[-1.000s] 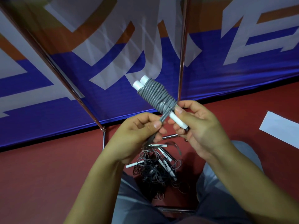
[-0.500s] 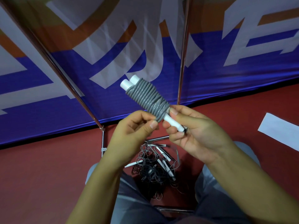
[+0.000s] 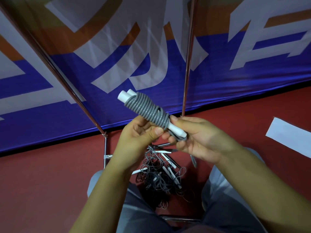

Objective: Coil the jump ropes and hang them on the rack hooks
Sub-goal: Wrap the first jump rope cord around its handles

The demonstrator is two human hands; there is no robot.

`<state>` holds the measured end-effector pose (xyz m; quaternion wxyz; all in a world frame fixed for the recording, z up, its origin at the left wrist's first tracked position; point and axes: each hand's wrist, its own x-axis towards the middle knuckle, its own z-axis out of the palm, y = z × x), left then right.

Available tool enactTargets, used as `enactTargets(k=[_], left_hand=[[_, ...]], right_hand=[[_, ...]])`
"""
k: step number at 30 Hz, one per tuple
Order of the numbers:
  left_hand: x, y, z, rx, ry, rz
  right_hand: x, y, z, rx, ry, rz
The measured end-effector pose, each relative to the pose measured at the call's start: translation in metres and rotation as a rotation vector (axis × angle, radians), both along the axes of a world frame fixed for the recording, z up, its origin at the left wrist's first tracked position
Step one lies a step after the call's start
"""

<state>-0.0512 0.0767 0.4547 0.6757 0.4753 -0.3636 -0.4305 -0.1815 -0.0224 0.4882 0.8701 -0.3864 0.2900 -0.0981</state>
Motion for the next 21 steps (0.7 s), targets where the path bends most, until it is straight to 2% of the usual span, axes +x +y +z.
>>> enactTargets(k=[3,5,7,9,11,15,21], left_hand=[[-0.004,-0.001,0.001,0.052,-0.021,0.046],[-0.006,-0.004,0.003,0.094,-0.017,0.089],[-0.01,-0.007,0.005,0.122,0.004,0.147],[-0.015,-0.011,0.005,0.132,0.024,0.227],[-0.019,-0.013,0.004,0.135,0.038,0.301],[-0.025,-0.014,0.005,0.132,0.052,0.383],[-0.028,-0.011,0.009,0.153,0.032,0.402]], right_hand=[[0.003,0.001,-0.012,-0.209,0.07,-0.088],[0.004,0.001,-0.025,-0.576,0.164,-0.199],[0.001,0.002,-0.034,-0.958,0.149,-0.293],[-0.003,0.007,-0.04,-1.179,0.065,-0.281],[-0.004,0.009,-0.045,-1.389,0.081,-0.224],[-0.002,0.005,-0.051,-1.478,0.106,-0.254],[-0.004,0.01,-0.054,-1.397,0.017,-0.367]])
